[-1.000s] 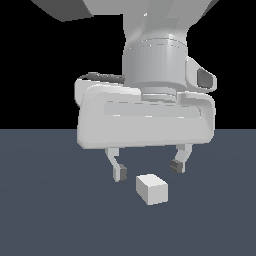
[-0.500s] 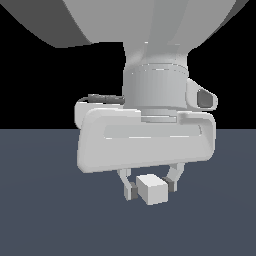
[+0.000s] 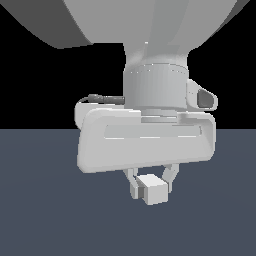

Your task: Plug the charger into the wall socket.

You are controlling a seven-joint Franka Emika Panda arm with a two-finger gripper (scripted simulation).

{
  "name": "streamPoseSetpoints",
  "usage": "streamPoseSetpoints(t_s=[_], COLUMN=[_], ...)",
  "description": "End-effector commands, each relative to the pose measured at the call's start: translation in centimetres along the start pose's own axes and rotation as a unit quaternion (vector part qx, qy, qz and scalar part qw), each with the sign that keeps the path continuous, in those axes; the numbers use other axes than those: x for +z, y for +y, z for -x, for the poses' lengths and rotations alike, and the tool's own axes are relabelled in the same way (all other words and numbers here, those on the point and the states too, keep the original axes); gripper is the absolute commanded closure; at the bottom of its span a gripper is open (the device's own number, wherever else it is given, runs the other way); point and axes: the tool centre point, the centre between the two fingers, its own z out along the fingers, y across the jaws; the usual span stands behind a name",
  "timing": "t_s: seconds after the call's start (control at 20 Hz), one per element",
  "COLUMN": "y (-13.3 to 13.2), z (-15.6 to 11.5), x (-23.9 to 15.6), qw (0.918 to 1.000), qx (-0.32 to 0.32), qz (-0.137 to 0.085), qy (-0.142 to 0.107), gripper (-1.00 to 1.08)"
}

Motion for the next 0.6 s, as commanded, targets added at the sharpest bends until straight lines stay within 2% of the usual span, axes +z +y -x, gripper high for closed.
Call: streamPoseSetpoints(t_s=[0.0,0.3,0.55], y=[0.0,-0.4,-1.1], z=[0.0,-1.3,-3.8], x=[0.0,-0.7,-2.0], qw=[1.0,1.0,1.0], qx=[0.0,-0.002,-0.005], qz=[0.0,0.0,0.0], qy=[0.0,0.0,0.0], gripper=[1.08,1.08,1.08])
